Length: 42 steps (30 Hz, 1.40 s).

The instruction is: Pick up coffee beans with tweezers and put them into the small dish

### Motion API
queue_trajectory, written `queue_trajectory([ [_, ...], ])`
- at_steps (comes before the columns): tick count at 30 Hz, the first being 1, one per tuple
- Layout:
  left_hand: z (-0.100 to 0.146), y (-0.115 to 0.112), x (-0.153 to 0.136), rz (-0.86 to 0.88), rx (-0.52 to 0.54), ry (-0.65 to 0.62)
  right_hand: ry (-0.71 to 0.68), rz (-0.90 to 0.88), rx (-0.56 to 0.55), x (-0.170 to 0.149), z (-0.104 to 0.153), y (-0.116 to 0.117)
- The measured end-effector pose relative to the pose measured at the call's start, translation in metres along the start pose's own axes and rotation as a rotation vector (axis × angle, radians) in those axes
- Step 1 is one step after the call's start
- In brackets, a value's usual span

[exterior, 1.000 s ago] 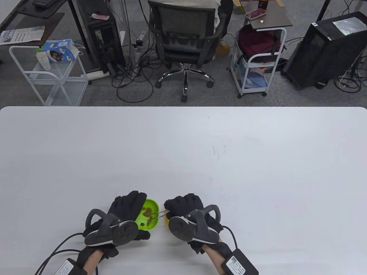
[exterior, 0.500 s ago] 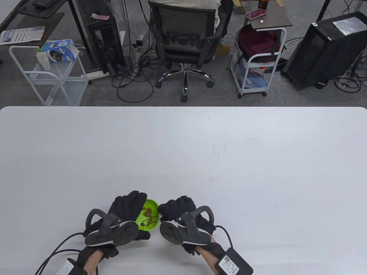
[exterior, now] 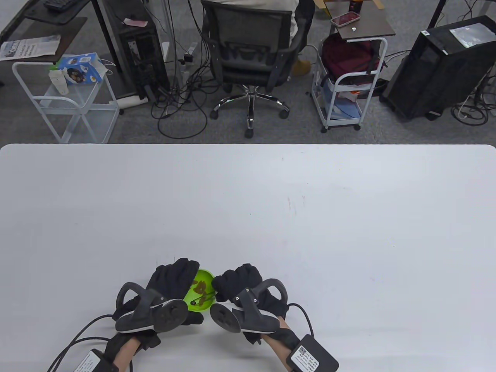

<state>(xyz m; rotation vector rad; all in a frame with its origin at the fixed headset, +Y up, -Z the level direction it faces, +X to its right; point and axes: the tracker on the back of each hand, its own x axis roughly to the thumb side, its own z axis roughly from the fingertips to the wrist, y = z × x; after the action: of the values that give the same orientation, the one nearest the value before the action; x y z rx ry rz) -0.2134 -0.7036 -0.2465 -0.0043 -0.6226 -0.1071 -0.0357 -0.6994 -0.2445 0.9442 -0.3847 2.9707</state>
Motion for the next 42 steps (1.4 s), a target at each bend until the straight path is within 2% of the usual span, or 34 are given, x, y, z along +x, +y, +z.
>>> queue_trajectory([
  [28, 0.000, 0.000, 0.000, 0.001, -0.001, -0.001, 0.009, -0.005, 0.009, -0.001, -0.002, 0.000],
  [35, 0.000, 0.000, 0.000, 0.002, 0.000, -0.001, 0.043, -0.043, 0.003, -0.010, -0.001, -0.005],
  [42, 0.000, 0.000, -0.001, 0.004, 0.003, 0.001, 0.124, -0.124, -0.022, -0.035, 0.006, -0.016],
])
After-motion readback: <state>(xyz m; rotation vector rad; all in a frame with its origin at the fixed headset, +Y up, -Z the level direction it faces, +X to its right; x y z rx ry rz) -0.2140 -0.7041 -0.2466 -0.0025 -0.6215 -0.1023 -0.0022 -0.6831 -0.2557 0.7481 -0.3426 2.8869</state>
